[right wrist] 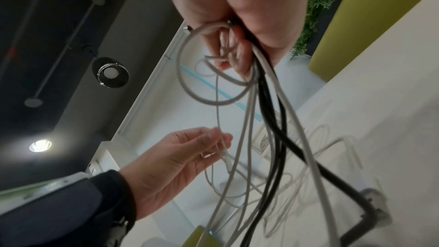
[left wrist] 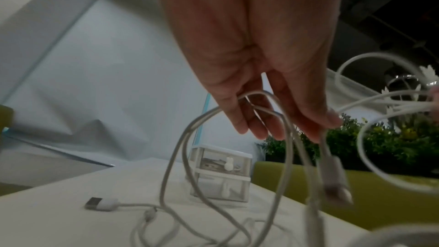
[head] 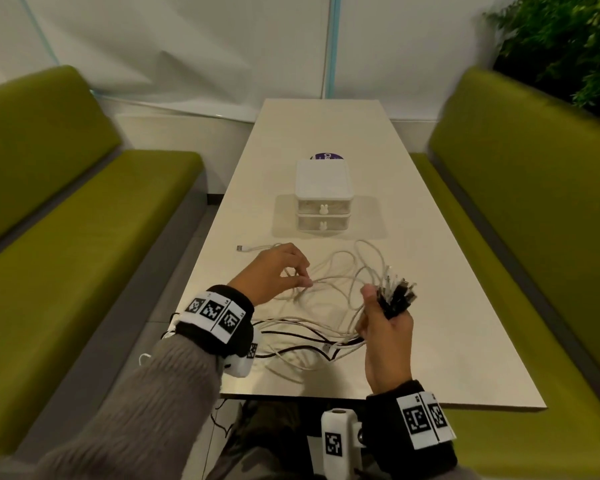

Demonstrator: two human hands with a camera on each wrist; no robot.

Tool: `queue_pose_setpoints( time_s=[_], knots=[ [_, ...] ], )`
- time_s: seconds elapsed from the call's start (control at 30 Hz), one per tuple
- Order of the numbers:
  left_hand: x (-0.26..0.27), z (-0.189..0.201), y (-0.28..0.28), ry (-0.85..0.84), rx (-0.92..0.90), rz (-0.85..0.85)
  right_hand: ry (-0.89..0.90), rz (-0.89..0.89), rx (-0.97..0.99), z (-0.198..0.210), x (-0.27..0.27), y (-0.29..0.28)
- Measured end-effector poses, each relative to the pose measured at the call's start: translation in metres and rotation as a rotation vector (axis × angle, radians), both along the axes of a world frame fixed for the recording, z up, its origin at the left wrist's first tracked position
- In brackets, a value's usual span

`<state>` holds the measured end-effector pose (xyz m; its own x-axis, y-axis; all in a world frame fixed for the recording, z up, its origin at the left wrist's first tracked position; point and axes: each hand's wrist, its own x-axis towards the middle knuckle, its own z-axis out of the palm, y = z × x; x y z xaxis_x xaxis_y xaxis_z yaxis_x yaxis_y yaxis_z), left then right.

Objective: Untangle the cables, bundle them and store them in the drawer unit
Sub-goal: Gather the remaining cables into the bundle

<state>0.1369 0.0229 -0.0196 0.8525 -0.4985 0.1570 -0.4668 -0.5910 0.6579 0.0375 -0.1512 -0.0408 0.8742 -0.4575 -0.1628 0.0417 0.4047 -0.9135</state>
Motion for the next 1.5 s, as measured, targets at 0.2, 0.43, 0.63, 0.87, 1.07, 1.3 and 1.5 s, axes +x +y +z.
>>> queue_pose_setpoints(
  time_s=[0.2,0.43,0.63,0.87,1.07,1.3,1.5],
  knots=[
    [0.019,-0.008,0.014,0.111,0.158,0.016,-0.155,-0.015,0.134,0.007,-0.001,-0.007],
    [0.014,0.021,0.004,0.044,0.65,0.134,-0.219,0.053,0.097,0.004,0.0,-0.004],
    [-0.017,0.05,-0.02,0.011,0.143,0.091,-0.196,0.064,0.056,0.007,0.0,-0.002],
    [-0.066,0.035,-0.021,0.13,-0.4,0.058,-0.16,0.118,0.034,0.013,-0.003,-0.001],
    [-0.078,0.027,0.082,-0.006,-0.712,0.714,-0.219,0.191,0.113,0.013,-0.004,0.001],
    [-0.07,-0.013,0.18,0.155,-0.266,1.391,-0.137,0.237,0.05,0.018,-0.011,0.015],
    [-0.094,0.004,0.106,-0.101,-0.227,0.951,-0.147,0.37,-0.022,0.019,-0.017,0.038]
  ],
)
